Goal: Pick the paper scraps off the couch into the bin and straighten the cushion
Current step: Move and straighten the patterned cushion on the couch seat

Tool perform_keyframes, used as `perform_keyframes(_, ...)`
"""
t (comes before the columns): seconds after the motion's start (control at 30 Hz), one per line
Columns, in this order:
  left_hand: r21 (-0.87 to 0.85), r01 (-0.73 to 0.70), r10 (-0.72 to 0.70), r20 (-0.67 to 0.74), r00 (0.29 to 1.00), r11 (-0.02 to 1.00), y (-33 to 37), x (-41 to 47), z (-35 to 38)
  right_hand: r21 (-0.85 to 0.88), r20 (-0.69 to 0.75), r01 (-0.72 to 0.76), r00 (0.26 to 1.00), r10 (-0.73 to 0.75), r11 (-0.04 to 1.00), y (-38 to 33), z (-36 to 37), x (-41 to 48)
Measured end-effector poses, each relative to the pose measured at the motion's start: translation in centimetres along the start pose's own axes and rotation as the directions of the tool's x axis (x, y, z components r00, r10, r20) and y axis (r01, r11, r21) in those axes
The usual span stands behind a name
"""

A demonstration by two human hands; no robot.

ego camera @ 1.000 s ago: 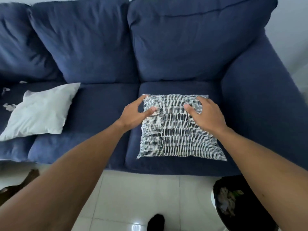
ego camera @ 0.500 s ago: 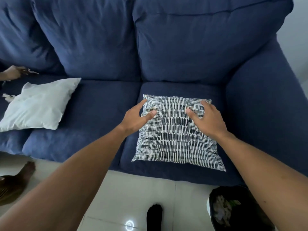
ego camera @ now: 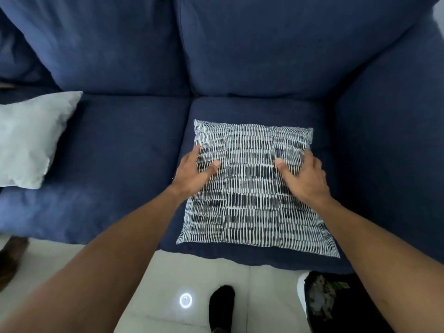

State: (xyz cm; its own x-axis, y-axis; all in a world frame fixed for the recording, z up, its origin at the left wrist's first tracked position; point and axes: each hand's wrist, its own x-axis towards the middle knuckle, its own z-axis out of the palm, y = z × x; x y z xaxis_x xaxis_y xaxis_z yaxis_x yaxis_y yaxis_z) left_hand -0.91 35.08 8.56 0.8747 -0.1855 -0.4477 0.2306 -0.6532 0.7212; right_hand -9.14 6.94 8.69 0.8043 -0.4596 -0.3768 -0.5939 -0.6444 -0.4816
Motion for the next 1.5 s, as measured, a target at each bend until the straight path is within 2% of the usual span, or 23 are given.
perform_keyframes(0.13,-0.044,0.068,-0.068,-0.005,0.998,0.997,-0.6,2.0,0.9,0.077,0.001,-0.081,0.997,0.081,0.994,0.9,1.3,1.6)
perform_keyframes(0.3,-0.127,0.073,-0.072,0.015,0.997,0.989,-0.9,3.1,2.0,0.069,0.014,-0.168,0.986,0.168,0.983,1.5,2.4,2.8)
perform_keyframes(0.5,-0.138,0.134,-0.135,0.006,0.991,0.981,-1.4,3.7,2.5,0.077,0.011,-0.205,0.979,0.205,0.976,1.7,2.4,3.4)
perform_keyframes(0.87,-0.158,0.002,-0.02,-0.111,0.994,0.987,-0.5,3.7,2.1,0.123,-0.033,-0.141,0.989,0.146,0.982,0.5,0.6,2.8)
perform_keyframes(1.07,-0.157,-0.092,0.07,-0.144,0.987,0.983,1.8,3.6,0.6,0.119,-0.121,-0.073,0.989,0.088,0.99,-1.2,-1.8,2.7)
perform_keyframes(1.37,-0.117,-0.361,0.314,-0.298,0.901,0.925,9.0,5.1,-2.8,0.216,-0.326,0.104,0.945,-0.029,0.971,-4.5,-6.7,5.1)
perform_keyframes(1.5,-0.099,-0.434,0.381,-0.333,0.863,0.896,11.8,7.3,-4.2,0.238,-0.415,0.197,0.906,-0.084,0.951,-5.6,-8.2,7.6)
